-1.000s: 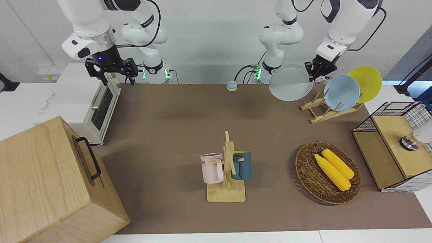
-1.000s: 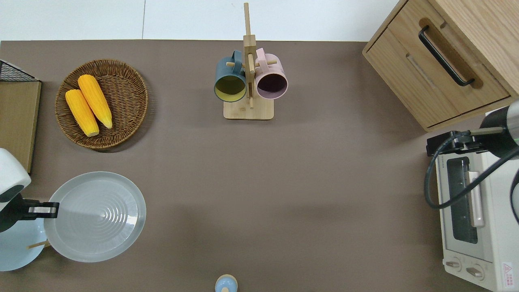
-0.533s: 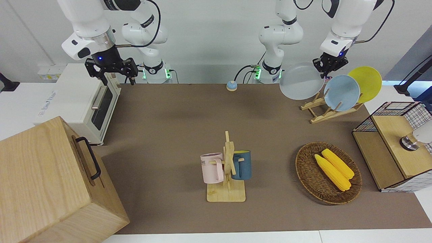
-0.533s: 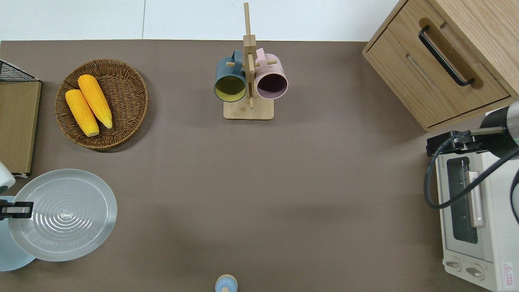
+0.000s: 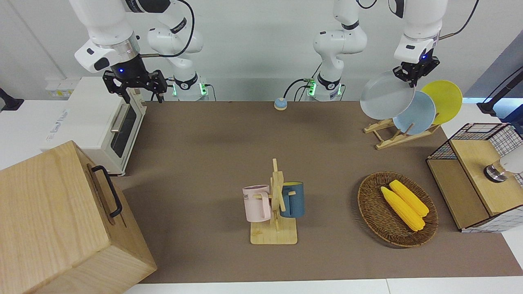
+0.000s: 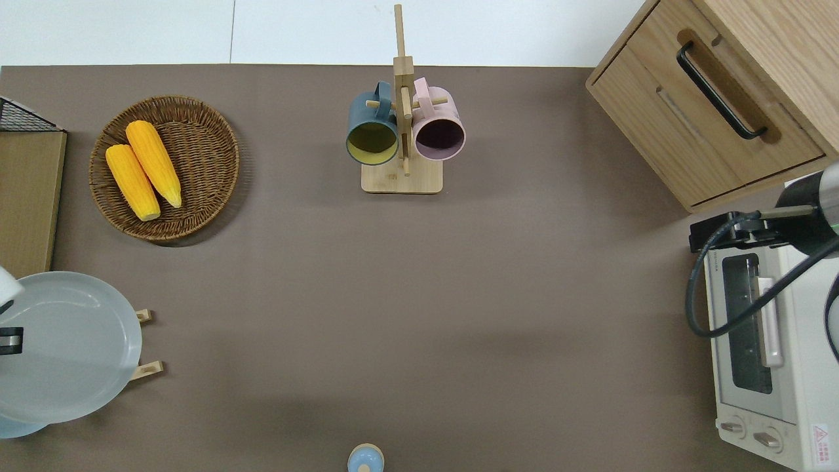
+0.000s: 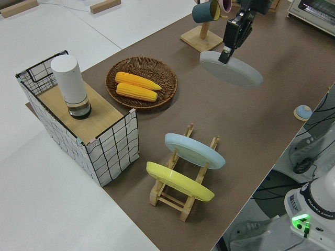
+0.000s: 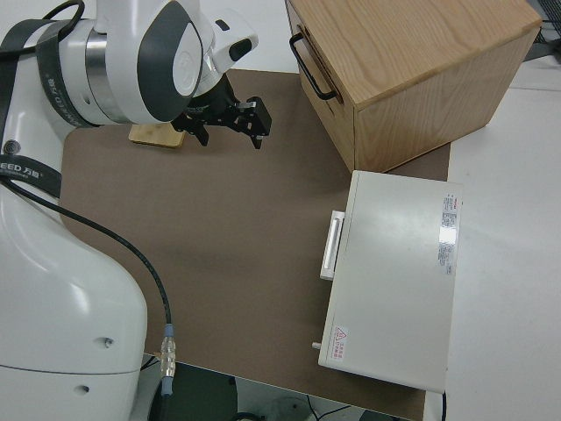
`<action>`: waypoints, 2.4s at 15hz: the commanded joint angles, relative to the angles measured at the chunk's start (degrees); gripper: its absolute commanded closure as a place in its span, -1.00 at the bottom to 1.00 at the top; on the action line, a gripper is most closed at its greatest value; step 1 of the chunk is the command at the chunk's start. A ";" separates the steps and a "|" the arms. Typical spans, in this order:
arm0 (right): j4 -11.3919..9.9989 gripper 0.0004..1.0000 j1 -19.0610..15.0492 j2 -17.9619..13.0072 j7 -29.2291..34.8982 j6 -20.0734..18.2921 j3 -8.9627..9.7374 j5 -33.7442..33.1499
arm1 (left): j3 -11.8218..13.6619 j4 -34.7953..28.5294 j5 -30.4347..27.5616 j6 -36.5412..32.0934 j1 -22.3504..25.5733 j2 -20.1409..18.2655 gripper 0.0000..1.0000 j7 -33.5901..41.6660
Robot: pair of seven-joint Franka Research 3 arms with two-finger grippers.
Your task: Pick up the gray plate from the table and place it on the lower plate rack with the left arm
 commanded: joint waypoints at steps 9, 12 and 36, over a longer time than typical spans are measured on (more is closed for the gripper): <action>0.37 -0.97 0.42 0.02 0.22 -0.05 -0.34 0.15 | -4.87 -10.67 16.48 -0.11 -0.73 -0.84 1.00 -15.13; 0.37 -0.97 0.42 0.02 0.22 -0.14 -0.34 0.15 | -5.05 -14.10 18.25 2.17 -0.73 -1.02 1.00 -19.26; 0.37 -0.97 0.42 0.02 0.22 -0.05 -0.34 0.15 | -5.05 -31.94 28.27 11.49 -0.64 -1.02 1.00 -39.48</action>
